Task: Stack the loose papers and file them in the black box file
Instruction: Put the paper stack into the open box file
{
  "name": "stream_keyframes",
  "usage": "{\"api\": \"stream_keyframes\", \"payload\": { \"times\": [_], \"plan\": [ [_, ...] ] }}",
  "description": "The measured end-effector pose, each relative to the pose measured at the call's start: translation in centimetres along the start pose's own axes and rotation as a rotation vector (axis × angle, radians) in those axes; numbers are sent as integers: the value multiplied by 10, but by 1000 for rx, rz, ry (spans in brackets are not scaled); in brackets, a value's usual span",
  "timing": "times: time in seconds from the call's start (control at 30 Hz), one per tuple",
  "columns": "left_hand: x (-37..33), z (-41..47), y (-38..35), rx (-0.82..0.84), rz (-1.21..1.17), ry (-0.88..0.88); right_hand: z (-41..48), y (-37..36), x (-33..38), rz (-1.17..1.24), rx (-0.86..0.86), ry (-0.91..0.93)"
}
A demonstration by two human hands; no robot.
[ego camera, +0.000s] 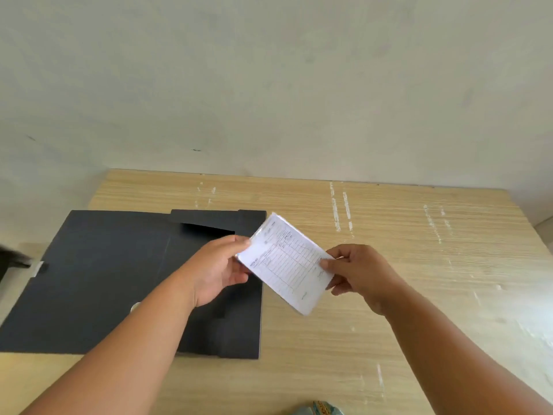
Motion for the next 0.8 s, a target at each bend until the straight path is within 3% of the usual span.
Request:
{"api": "stream_keyframes", "payload": {
  "times": [0.1, 0.3, 0.4, 0.57, 0.7, 0.8],
  "plan": [
    [8, -10, 28, -79, -191, 43, 7, -49, -24, 305, -60, -99],
    [29, -28, 79, -253, 278, 2, 15, -163, -49, 665, -75, -238],
    [19, -31, 110, -346, 324, -83, 14, -196, -40, 701, -112, -228],
    [15, -27, 149, -345, 417, -118, 11, -220, -21, 560, -123, -175],
    [25, -20, 167, -357, 512, -63, 9, -197, -8, 70, -373, -28],
    [39, -15, 176, -362, 601, 18, 10, -172, -11, -84, -522, 55]
  ]
}}
Point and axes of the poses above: each hand's wrist, its own z-axis towards the middle knuckle, its own y-axis out of the back of the hand, x = y × z, the point moved 8 cm from there along z, towards the middle knuckle, and after that the axes turned 15 degrees about -y, right-handed, at the moved point
